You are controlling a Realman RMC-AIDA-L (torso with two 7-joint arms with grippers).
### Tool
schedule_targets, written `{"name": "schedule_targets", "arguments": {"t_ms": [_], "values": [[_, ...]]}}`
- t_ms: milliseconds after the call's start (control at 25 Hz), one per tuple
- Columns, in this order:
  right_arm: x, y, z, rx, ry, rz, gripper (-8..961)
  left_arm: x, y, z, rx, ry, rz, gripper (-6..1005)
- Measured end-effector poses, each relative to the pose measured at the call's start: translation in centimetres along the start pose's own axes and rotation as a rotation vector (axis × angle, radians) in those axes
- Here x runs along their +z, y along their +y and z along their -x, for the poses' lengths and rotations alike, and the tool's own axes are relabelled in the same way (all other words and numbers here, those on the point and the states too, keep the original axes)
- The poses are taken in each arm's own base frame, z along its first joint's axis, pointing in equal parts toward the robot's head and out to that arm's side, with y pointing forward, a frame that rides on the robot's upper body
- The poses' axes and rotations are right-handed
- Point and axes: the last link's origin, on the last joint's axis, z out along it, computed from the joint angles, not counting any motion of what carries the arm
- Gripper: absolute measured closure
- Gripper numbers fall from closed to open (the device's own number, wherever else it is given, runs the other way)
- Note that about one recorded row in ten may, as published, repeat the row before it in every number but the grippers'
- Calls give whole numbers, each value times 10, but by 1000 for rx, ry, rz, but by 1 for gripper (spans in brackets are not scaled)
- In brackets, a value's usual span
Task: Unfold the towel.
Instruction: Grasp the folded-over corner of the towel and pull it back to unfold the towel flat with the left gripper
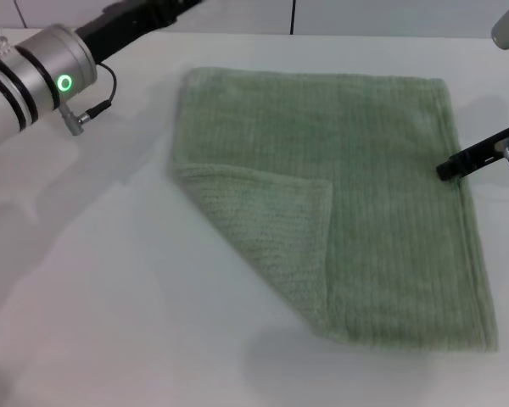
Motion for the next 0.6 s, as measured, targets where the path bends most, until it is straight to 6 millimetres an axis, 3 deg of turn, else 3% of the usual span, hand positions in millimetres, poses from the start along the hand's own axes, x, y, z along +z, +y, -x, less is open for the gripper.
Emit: {"name": "schedule_targets", "arguments": {"t_ms": [320,600], "values": [[0,0,0,0,0,0,953,15,16,2,90,-166,99,186],[0,0,0,-1,0,-1,954,18,11,6,159,-262,107,186]]}}
